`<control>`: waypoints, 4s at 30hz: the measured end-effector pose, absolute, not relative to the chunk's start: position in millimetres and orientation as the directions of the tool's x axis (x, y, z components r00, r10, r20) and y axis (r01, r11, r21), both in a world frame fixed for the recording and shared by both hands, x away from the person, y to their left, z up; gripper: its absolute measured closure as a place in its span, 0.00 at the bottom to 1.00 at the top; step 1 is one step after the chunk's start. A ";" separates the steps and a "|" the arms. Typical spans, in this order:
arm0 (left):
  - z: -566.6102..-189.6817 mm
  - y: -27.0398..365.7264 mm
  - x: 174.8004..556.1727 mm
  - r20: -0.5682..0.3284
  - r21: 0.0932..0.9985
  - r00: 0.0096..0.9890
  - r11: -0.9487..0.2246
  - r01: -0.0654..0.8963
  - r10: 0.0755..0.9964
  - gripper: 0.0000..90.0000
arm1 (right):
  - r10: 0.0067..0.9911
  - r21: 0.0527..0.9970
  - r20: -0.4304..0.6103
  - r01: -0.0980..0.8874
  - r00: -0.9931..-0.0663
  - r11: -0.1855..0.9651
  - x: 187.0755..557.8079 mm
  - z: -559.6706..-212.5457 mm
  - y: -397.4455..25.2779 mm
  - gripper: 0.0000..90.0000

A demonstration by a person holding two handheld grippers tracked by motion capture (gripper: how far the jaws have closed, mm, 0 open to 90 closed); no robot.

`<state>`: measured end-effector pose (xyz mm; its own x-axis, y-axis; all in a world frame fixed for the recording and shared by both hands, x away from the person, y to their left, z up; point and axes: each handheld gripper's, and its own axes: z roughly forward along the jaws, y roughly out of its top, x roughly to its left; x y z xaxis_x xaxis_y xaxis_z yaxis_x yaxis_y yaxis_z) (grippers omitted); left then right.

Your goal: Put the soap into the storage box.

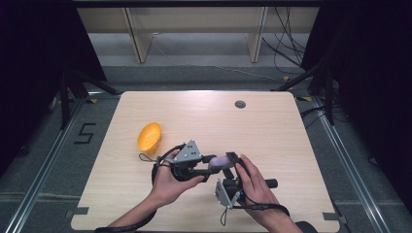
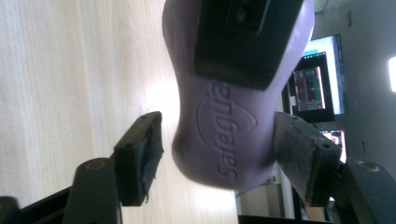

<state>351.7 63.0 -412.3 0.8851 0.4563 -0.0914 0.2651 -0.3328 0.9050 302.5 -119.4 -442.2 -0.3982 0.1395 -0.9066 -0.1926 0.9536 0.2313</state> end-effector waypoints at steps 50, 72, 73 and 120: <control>-414.4 83.8 367.9 -0.038 0.909 0.701 -0.267 0.320 0.712 0.66 | 0.340 0.384 -0.834 -0.015 -0.434 0.923 306.9 -430.8 -166.6 0.42; -411.7 103.7 365.5 -0.046 0.927 0.631 -0.203 0.316 0.774 0.66 | 0.363 0.401 -0.818 0.010 -0.446 0.916 311.1 -432.1 -172.1 0.43; -411.2 104.8 365.6 -0.045 0.927 0.628 -0.202 0.317 0.777 0.66 | 0.366 0.404 -0.819 0.010 -0.443 0.915 311.1 -432.4 -172.1 0.43; -410.6 159.2 376.2 -0.038 0.952 0.411 -0.092 0.291 0.911 0.66 | 0.365 0.403 -0.815 0.011 -0.450 0.915 311.9 -432.4 -173.0 0.43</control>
